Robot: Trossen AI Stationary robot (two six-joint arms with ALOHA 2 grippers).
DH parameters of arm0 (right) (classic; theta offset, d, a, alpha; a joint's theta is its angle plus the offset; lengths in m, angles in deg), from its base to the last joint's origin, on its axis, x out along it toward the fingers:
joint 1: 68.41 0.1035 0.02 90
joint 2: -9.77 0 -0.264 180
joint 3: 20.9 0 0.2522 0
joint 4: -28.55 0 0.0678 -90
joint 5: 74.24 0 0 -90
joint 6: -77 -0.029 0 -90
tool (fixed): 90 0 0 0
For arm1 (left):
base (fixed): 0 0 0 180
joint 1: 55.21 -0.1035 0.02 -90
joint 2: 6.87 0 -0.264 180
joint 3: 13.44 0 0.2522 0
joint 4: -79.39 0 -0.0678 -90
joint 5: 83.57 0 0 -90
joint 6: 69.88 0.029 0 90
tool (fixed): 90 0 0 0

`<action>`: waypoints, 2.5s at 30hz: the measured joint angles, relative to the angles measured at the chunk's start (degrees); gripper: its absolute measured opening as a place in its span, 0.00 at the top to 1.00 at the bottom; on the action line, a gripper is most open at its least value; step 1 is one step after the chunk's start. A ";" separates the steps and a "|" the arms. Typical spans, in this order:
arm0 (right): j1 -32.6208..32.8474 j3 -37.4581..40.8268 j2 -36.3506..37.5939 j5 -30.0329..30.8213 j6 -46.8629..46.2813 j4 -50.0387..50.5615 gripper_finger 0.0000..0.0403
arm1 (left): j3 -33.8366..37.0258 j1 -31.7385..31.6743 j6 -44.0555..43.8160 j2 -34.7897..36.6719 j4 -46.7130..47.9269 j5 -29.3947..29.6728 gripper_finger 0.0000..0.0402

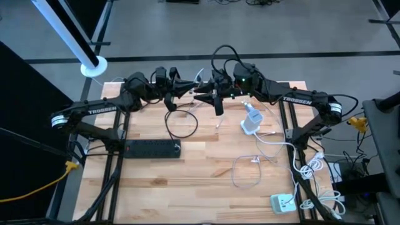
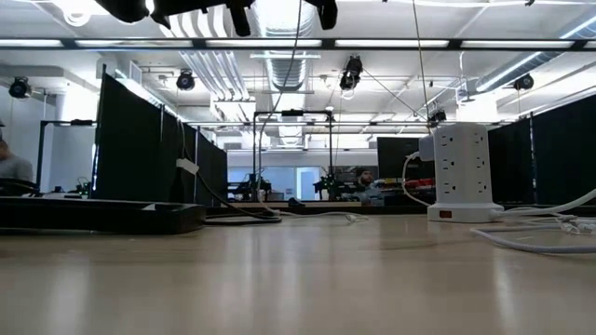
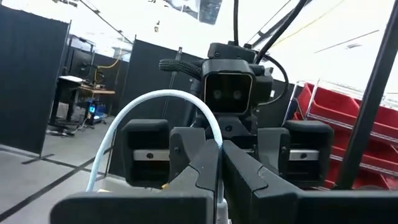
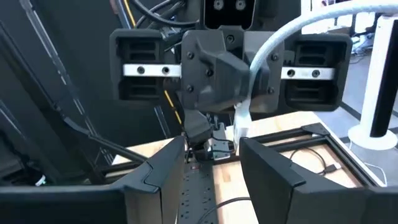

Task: Insert USB
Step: Insert the light blue charger cable into the black outlet extension

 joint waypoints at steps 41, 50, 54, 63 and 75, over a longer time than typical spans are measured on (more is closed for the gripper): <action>0.33 -0.03 -0.31 2.97 0.01 -2.75 0.99 | -0.04 1.40 -1.60 -1.80 -3.77 -3.87 1.00; 0.33 -0.02 -0.18 3.39 0.98 -1.06 0.99 | -0.04 1.31 -0.54 -0.67 -0.33 -4.20 0.91; 0.33 -0.02 -0.18 3.52 1.14 -1.03 0.99 | -0.04 1.33 0.21 0.92 3.12 -4.20 0.82; 0.28 -0.02 0.04 3.76 3.98 1.73 1.00 | 0.01 1.31 2.56 7.22 15.23 -4.22 0.59; 5.61 1.17 -6.51 3.48 9.85 -1.73 1.00 | 0.17 1.38 -0.24 26.74 57.36 14.83 0.56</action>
